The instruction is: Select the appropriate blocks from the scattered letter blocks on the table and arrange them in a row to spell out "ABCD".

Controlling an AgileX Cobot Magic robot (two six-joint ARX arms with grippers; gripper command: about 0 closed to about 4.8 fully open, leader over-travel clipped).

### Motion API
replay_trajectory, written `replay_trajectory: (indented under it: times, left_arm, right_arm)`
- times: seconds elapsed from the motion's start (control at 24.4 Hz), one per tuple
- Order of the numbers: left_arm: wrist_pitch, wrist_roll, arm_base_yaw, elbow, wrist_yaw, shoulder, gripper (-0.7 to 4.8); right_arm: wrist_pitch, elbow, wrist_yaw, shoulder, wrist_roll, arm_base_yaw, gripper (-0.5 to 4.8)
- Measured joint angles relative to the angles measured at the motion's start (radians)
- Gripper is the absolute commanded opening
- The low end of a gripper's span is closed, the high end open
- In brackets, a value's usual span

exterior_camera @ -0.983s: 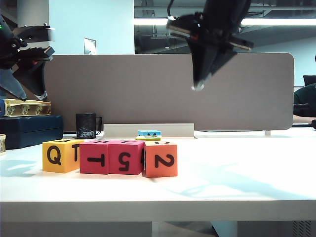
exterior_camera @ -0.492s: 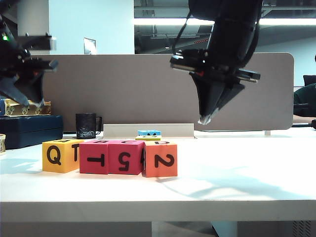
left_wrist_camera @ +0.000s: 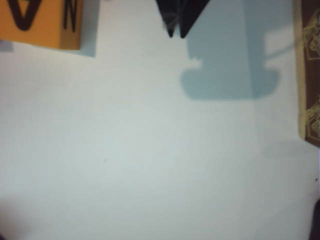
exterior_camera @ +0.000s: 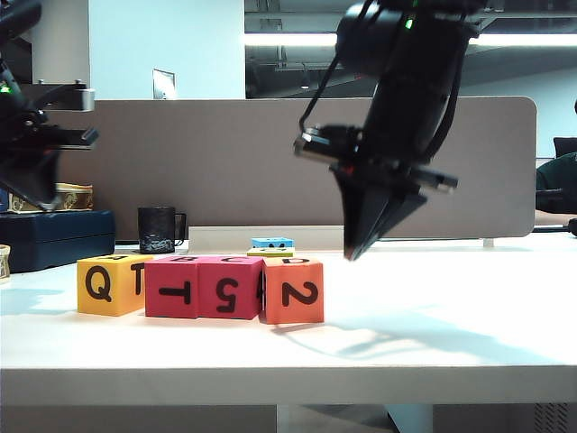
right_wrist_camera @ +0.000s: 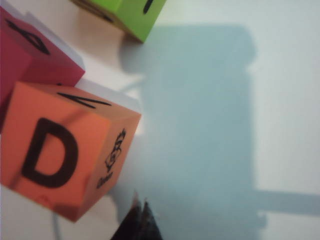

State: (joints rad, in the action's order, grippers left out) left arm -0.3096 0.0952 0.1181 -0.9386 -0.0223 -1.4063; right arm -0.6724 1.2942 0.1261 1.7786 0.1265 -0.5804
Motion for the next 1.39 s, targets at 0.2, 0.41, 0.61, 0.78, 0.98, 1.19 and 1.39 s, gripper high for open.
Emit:
replay_trajectory:
  times: [0.2, 0.41, 0.61, 0.78, 0.98, 1.19, 1.39]
  left_arm:
    - [0.0, -0.002, -0.05, 0.0, 0.051, -0.001, -0.06]
    - [0.004, -0.002, -0.06, 0.0, 0.083, -0.031, -0.06]
    - [-0.001, -0.003, -0.06, 0.0, 0.133, -0.078, -0.06]
    - [-0.004, -0.003, -0.06, 0.0, 0.139, -0.082, -0.06]
    - [-0.004, -0.003, -0.06, 0.0, 0.139, -0.082, -0.06]
    - [-0.003, -0.003, -0.061, 0.0, 0.139, -0.083, -0.06]
    - [-0.001, -0.003, -0.061, 0.0, 0.156, -0.153, -0.06]
  right_arm:
    - [0.003, -0.003, 0.008, 0.055, 0.003, -0.001, -0.04]
    - [0.023, -0.003, 0.039, 0.067, 0.004, -0.006, -0.04]
    - [0.06, -0.003, 0.055, 0.067, 0.013, -0.025, -0.04]
    - [0.084, -0.003, 0.055, 0.07, 0.026, -0.038, -0.04]
    - [0.089, -0.003, 0.049, 0.079, 0.026, -0.043, -0.04]
    - [0.089, -0.003, 0.047, 0.079, 0.027, -0.043, -0.04]
    - [0.09, -0.003, 0.046, 0.079, 0.027, -0.043, -0.04]
